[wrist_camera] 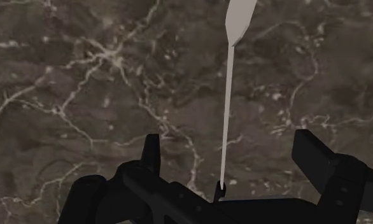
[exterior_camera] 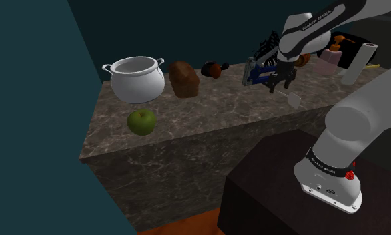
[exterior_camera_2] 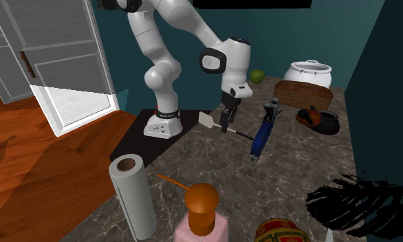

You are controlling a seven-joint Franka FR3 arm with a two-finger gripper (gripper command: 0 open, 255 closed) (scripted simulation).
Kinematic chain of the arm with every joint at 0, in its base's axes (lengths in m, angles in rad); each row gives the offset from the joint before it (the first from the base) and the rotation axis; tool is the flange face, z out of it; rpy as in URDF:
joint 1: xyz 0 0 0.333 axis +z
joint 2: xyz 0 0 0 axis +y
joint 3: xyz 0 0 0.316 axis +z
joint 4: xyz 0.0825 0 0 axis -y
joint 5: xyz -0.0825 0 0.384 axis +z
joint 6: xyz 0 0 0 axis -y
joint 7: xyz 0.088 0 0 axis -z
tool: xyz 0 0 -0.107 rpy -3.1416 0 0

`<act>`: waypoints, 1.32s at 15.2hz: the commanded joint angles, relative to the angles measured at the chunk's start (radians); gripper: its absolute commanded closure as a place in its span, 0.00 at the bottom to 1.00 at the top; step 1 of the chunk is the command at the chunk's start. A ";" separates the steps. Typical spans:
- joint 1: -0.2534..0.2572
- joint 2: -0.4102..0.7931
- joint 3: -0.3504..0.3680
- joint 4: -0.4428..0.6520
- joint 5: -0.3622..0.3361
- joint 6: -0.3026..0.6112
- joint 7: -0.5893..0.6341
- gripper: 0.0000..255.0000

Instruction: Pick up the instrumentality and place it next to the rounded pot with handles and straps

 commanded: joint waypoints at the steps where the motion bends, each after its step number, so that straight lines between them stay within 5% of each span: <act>1: 0.000 0.002 -0.001 -0.001 0.000 0.003 -0.001 0.00; 4: 0.000 0.002 -0.001 -0.001 0.000 0.003 -0.001 0.00; 5: 0.000 0.002 -0.001 0.000 0.000 0.003 -0.001 1.00; 14: 0.000 0.002 -0.001 -0.001 0.000 0.003 -0.001 1.00; 20: -0.003 -0.061 0.016 0.039 0.003 -0.099 -0.001 1.00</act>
